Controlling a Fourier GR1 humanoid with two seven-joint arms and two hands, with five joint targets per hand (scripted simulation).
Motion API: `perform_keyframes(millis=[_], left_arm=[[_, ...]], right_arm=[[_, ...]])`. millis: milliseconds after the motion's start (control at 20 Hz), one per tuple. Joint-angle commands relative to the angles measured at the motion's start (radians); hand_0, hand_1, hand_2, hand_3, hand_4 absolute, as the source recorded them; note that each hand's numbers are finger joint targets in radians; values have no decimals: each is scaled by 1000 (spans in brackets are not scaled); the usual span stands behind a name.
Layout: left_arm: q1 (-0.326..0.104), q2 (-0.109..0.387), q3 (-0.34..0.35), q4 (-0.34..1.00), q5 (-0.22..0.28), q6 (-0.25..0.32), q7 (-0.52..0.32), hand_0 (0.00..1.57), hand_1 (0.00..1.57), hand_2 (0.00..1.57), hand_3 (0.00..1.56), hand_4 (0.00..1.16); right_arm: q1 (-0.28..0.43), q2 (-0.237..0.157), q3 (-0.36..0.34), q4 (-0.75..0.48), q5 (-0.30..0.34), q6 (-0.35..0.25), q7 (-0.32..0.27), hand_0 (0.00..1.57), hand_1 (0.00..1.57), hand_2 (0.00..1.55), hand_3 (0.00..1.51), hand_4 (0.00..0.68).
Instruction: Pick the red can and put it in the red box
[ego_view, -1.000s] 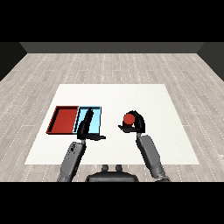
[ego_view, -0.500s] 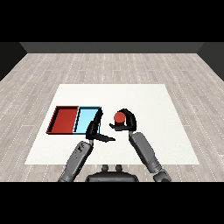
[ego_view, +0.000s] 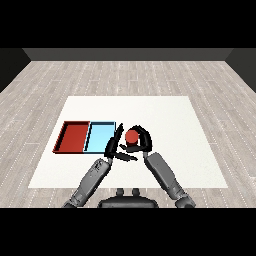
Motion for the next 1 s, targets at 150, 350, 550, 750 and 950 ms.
perform_keyframes(millis=[150, 350, 550, 750, 950], left_arm=[[-48, 0, 18, 80, 6, 7, 2, 0, 0, 0, 0, 0], [-101, 0, -4, 52, 15, 26, 68, 0, 0, 0, 0, 0], [-91, 0, -22, 132, 48, 4, -37, 0, 0, 0, 0, 0], [-168, 0, -52, 178, 62, 54, -4, 0, 0, 0, 0, 0], [-150, 1, -47, 132, 52, 88, 1, 0, 0, 0, 0, 0]], right_arm=[[28, 0, 45, -61, -5, -6, 4, 1431, 1431, 1435, 1401, 615], [-55, 0, 117, -5, -42, -96, -5, 1447, 1447, 1433, 1393, 615], [-108, 0, 97, -5, -79, -78, 48, 1445, 1445, 1430, 1385, 600], [-113, 0, 191, 3, -130, -136, -13, 1459, 1459, 1445, 1395, 588], [-98, 0, 149, -24, -101, -96, 9, 1462, 1462, 1453, 1402, 523]])
